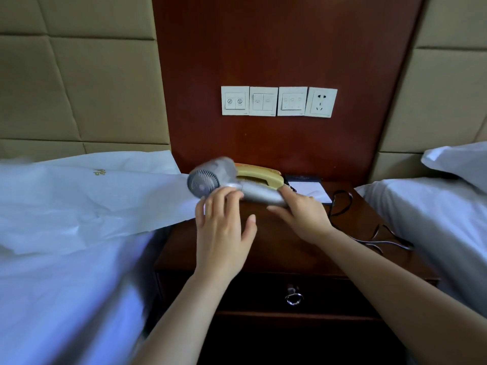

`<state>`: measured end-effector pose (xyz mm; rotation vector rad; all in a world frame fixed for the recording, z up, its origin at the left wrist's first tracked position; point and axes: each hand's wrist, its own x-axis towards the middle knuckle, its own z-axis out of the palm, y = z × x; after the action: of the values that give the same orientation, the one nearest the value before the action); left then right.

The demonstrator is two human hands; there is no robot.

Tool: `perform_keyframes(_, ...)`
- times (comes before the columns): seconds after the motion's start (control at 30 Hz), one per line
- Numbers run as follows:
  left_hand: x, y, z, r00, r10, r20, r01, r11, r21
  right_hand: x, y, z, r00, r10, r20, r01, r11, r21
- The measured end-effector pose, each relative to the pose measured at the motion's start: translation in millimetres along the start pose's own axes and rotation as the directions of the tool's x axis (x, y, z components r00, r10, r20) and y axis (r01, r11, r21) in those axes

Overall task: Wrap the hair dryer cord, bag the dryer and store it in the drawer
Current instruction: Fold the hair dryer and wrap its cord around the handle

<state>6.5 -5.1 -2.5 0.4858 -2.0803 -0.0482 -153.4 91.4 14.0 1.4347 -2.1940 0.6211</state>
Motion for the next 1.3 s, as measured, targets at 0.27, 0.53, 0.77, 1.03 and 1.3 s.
perform_keyframes(0.27, 8.0, 21.4, 6.1, 0.826, -0.368, 0.428, 0.544, 0.719, -0.432, 14.9, -7.3, -17.4, 0.904, 0.214, 0.371, -0.425, 0.565, 0.707)
perform_keyframes(0.53, 31.4, 32.1, 21.5, 0.657, -0.457, 0.6, 0.68, 0.016, -0.733, 6.6, -12.7, -19.5, 0.797, 0.017, 0.603, -0.547, 0.444, 0.71)
perform_keyframes(0.77, 44.9, 29.4, 20.2, 0.613, -0.591, 0.524, 0.474, -0.255, -0.843, -6.3, 3.6, -30.9, 0.755, -0.063, 0.652, -0.553, 0.473, 0.686)
perform_keyframes(1.03, 45.6, 27.5, 9.1, 0.742, -0.479, 0.468, 0.566, 0.075, -0.821, -28.8, 10.7, -36.1, 0.847, -0.016, 0.531, -0.269, 0.849, 0.456)
perform_keyframes(1.3, 40.4, 26.3, -5.4, 0.713, -0.445, 0.542, 0.648, 0.124, -0.751, -50.4, 18.9, -41.1, 0.871, -0.071, 0.486, -0.146, 0.908, 0.393)
